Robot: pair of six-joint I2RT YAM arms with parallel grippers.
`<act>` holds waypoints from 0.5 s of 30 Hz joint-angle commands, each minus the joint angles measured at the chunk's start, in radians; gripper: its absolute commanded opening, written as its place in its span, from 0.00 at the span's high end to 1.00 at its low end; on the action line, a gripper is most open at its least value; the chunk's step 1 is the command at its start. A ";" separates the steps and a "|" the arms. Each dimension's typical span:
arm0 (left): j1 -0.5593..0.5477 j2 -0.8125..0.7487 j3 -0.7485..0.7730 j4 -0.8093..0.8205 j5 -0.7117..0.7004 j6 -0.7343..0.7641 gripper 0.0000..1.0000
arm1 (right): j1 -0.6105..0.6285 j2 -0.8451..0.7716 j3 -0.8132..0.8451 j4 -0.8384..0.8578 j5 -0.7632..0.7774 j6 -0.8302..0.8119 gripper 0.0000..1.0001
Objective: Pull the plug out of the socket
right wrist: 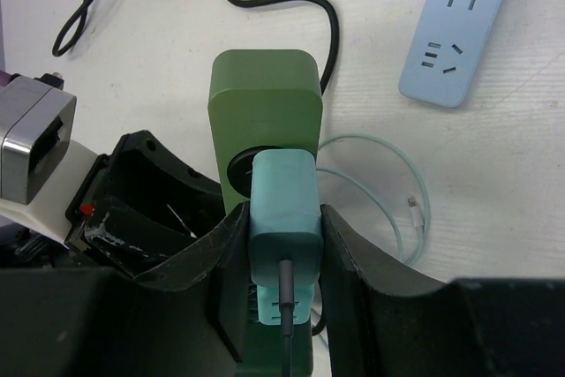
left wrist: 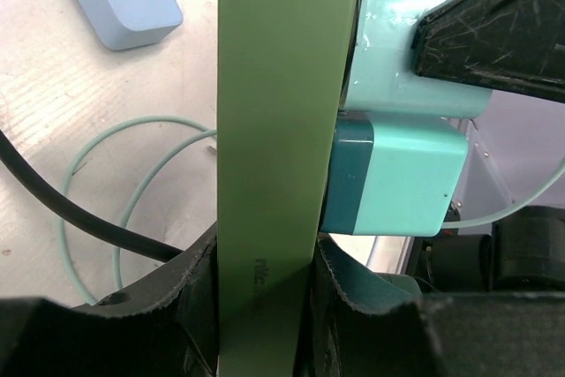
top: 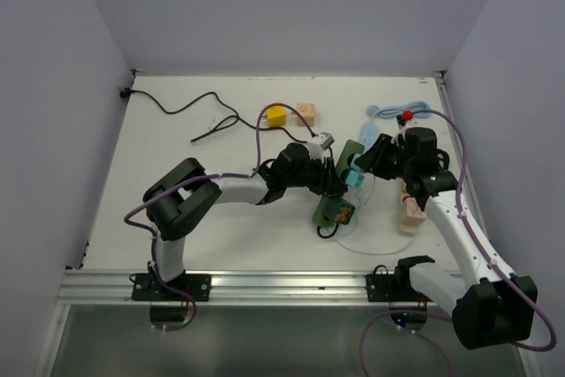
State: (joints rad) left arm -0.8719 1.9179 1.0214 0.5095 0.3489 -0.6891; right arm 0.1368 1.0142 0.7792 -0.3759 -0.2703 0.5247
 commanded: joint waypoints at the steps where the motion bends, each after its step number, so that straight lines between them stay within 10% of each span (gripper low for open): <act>1: 0.037 -0.014 0.046 -0.189 -0.304 0.022 1.00 | -0.017 -0.023 0.023 -0.006 0.063 0.001 1.00; 11: 0.011 0.012 0.092 -0.259 -0.375 0.005 1.00 | 0.003 -0.032 0.043 -0.047 0.123 -0.009 1.00; 15: 0.062 0.004 0.004 -0.108 -0.194 -0.055 1.00 | 0.000 -0.052 0.022 -0.015 0.073 -0.012 1.00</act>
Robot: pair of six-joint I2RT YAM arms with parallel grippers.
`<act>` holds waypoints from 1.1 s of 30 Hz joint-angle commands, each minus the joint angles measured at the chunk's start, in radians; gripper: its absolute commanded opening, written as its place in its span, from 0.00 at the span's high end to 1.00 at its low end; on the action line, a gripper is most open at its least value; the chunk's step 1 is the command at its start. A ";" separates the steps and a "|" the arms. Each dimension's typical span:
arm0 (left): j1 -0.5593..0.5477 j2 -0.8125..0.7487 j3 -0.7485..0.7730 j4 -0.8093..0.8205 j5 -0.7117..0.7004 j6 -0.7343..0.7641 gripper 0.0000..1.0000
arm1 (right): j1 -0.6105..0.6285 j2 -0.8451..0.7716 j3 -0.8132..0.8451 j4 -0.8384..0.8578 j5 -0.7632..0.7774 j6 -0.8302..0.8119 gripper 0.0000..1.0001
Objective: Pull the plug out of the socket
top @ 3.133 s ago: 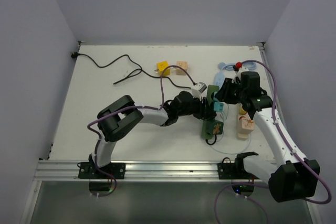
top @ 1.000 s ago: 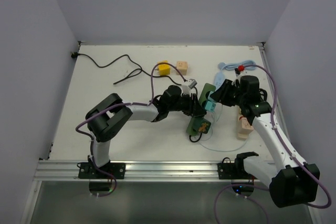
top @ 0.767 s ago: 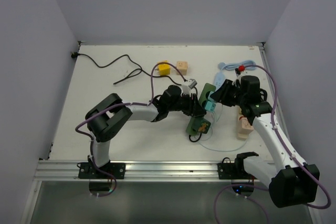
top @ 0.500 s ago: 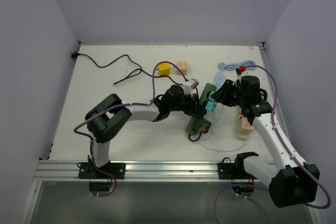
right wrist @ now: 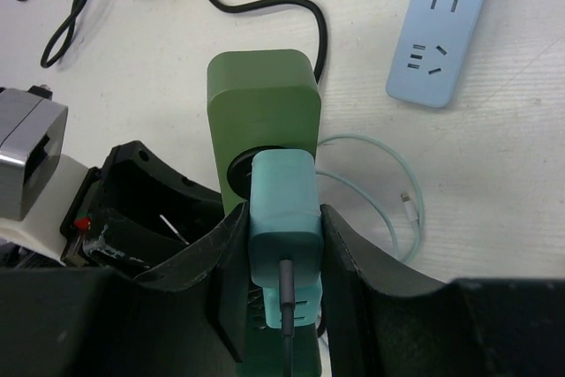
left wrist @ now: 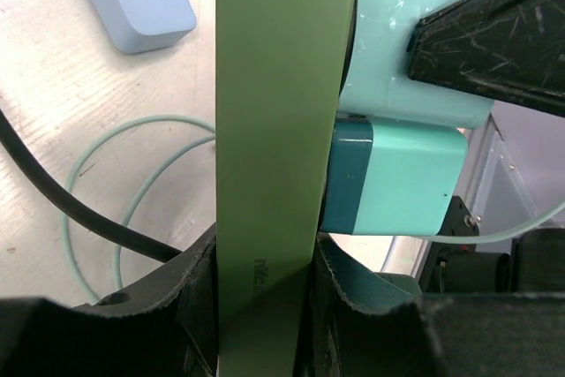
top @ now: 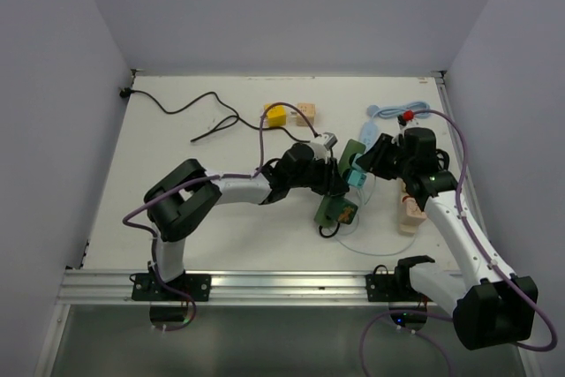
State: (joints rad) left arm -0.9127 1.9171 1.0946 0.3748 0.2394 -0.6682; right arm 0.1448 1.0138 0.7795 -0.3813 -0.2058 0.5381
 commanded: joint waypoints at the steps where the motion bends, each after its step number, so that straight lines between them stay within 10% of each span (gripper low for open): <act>1: 0.119 0.006 -0.087 0.074 -0.007 -0.093 1.00 | -0.010 -0.057 0.008 0.016 -0.001 -0.026 1.00; 15: 0.202 0.023 -0.107 0.081 0.034 -0.079 1.00 | -0.050 -0.098 -0.003 0.078 -0.170 -0.012 1.00; 33: 0.210 -0.088 -0.128 0.144 0.109 -0.031 1.00 | -0.051 0.078 -0.069 0.125 -0.034 -0.023 0.97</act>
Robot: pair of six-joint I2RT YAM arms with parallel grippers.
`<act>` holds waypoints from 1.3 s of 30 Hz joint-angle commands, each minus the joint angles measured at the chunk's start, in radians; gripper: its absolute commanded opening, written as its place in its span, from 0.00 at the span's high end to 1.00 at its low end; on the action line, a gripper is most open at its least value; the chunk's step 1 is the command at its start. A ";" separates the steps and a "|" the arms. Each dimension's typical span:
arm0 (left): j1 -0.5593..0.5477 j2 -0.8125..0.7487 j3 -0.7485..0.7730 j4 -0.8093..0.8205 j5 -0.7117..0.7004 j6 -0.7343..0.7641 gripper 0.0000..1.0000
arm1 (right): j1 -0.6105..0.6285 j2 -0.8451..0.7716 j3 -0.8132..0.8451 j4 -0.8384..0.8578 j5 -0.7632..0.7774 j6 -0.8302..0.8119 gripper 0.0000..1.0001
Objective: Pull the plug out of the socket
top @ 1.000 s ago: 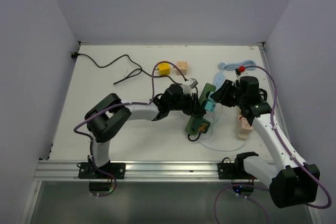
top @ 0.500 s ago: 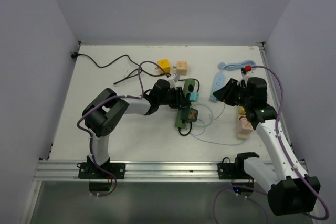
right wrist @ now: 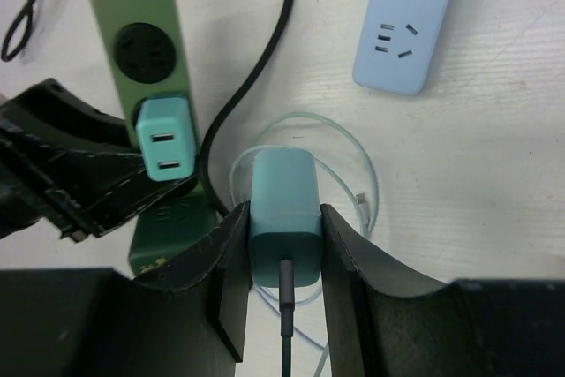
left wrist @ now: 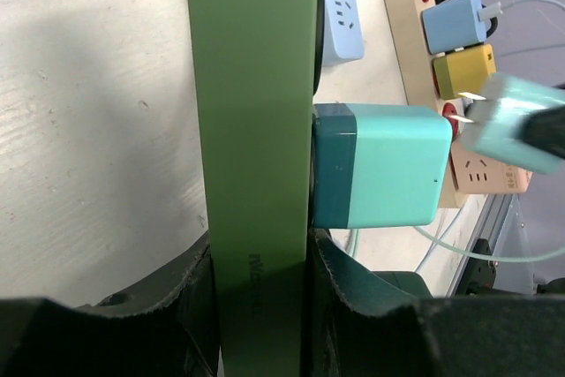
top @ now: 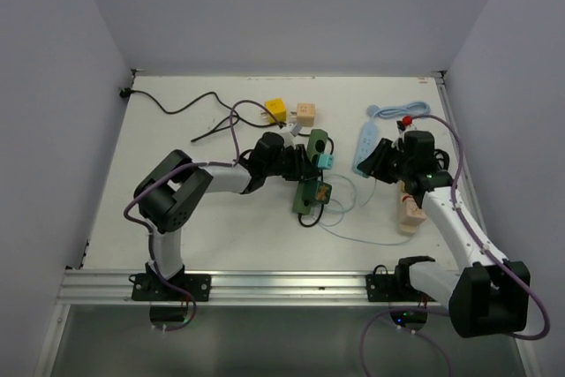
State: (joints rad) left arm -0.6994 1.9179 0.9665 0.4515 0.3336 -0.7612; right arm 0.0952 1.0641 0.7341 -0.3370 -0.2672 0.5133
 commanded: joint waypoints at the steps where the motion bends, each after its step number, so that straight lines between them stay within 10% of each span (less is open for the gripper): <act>1: -0.003 -0.102 0.000 0.059 0.015 0.069 1.00 | -0.002 0.058 -0.038 0.096 0.026 0.005 0.97; 8: -0.003 -0.164 0.014 0.009 0.018 0.095 1.00 | -0.002 0.158 -0.078 0.191 -0.021 0.010 0.88; 17: -0.026 -0.177 0.017 -0.008 0.022 0.105 1.00 | 0.000 0.174 -0.073 0.184 -0.043 -0.002 0.46; 28: -0.061 -0.177 0.032 -0.046 0.002 0.138 1.00 | 0.001 0.073 -0.024 0.093 -0.015 -0.009 0.38; 33: -0.071 -0.181 0.038 -0.054 -0.002 0.142 1.00 | 0.001 -0.012 -0.013 0.085 -0.026 0.022 0.16; 39: -0.078 -0.191 0.043 -0.060 -0.002 0.145 1.00 | 0.014 -0.026 -0.006 0.144 -0.158 0.063 0.22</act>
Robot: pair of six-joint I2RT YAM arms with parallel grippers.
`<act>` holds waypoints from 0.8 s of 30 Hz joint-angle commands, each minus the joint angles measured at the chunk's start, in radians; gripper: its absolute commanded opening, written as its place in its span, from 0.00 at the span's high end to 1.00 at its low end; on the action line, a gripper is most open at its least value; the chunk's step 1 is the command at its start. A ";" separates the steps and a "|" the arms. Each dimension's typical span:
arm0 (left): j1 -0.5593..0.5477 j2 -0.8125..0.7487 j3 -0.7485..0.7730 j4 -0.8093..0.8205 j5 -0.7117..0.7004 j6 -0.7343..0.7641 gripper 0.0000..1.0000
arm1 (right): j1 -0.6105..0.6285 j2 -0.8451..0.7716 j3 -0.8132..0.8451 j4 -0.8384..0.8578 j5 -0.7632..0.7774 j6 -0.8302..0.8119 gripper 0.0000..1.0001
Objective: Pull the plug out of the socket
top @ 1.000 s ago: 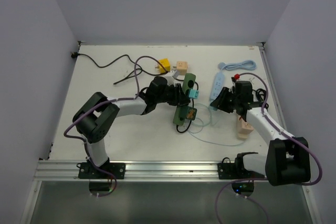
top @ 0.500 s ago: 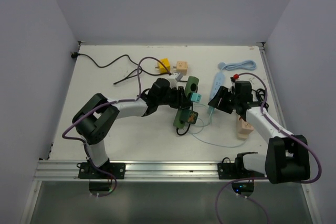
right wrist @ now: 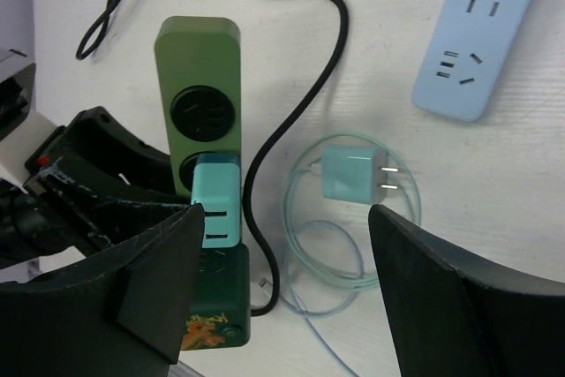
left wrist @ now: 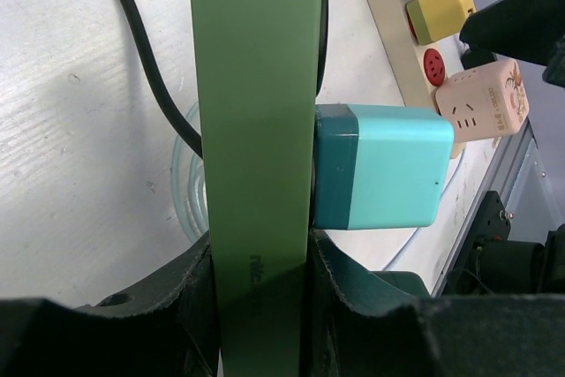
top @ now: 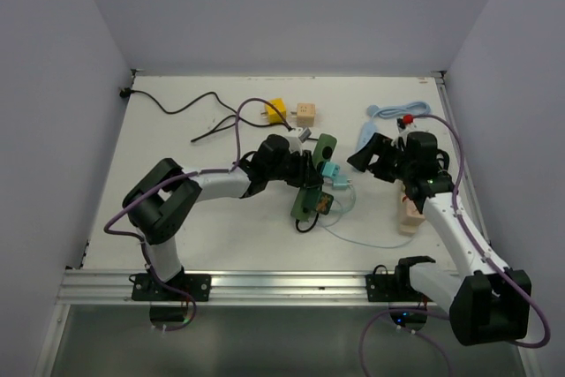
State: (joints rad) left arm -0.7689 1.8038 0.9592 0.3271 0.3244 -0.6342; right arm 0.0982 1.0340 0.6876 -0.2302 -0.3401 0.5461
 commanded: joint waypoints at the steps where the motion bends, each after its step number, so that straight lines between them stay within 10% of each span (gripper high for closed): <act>1: -0.010 -0.083 0.049 0.063 0.004 0.018 1.00 | 0.027 0.011 0.044 0.040 -0.092 0.035 0.22; 12: -0.021 -0.096 0.056 0.061 0.011 0.014 0.99 | 0.146 0.101 0.044 0.117 -0.070 0.061 0.23; 24: -0.052 -0.090 0.084 0.046 0.002 0.030 1.00 | 0.169 0.150 0.044 0.154 -0.063 0.092 0.48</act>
State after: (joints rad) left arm -0.8047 1.7687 0.9756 0.3058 0.3168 -0.6247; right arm 0.2604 1.1778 0.6922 -0.1291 -0.4057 0.6182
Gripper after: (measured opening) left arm 0.395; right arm 0.558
